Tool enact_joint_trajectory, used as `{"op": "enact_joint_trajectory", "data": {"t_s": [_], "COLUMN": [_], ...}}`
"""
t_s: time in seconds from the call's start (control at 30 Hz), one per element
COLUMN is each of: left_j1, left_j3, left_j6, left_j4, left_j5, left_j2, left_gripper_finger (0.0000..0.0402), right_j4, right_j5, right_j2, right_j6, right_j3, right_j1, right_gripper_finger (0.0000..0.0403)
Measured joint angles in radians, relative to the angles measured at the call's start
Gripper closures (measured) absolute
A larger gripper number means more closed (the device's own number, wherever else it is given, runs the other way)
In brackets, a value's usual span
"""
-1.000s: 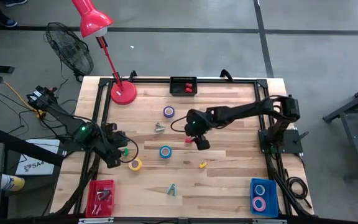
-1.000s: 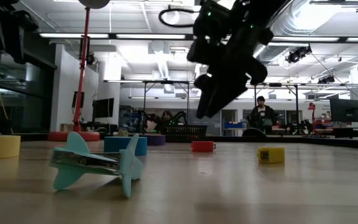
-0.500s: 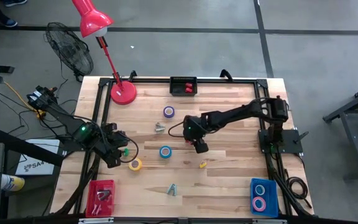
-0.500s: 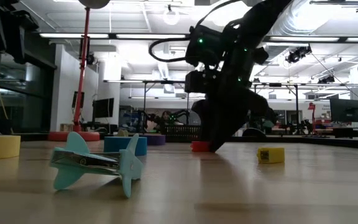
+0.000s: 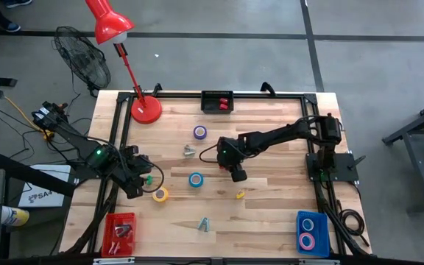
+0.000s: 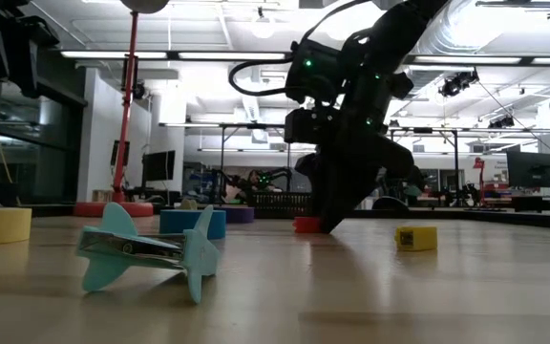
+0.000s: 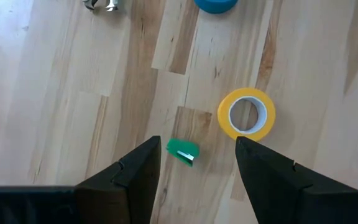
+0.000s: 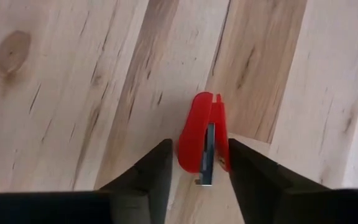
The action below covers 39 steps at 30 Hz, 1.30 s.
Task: Pick and place Stapler, Stapler remover, tape
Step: Put the red stapler into the black basket
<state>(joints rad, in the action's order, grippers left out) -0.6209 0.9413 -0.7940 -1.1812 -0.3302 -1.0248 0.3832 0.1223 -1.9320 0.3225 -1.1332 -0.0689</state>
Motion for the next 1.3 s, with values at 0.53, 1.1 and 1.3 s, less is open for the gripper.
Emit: {"op": "enact_joint_trajectory", "data": {"t_s": [0.53, 1.1, 1.3], "left_j1": [0.000, 0.353, 0.566], "left_j3": [0.000, 0.000, 0.000], "left_j6": [-0.097, 0.186, 0.468], "left_j4": [0.004, 0.164, 0.294], "left_j5": [-0.059, -0.102, -0.097], "left_j2": [0.000, -0.001, -0.001], "left_gripper_finger": [0.0197, 0.0197, 0.0197], "right_j4": [0.076, 0.063, -0.128], "right_j5": [-0.006, -0.004, 0.025], "right_j2": [0.050, 0.281, 0.281], "right_j6": [-0.080, -0.122, -0.230], "right_j3": [0.007, 0.004, 0.004], "right_j1": [-0.015, -0.308, -0.407], "right_gripper_finger": [0.0330, 0.0330, 0.0330]}}
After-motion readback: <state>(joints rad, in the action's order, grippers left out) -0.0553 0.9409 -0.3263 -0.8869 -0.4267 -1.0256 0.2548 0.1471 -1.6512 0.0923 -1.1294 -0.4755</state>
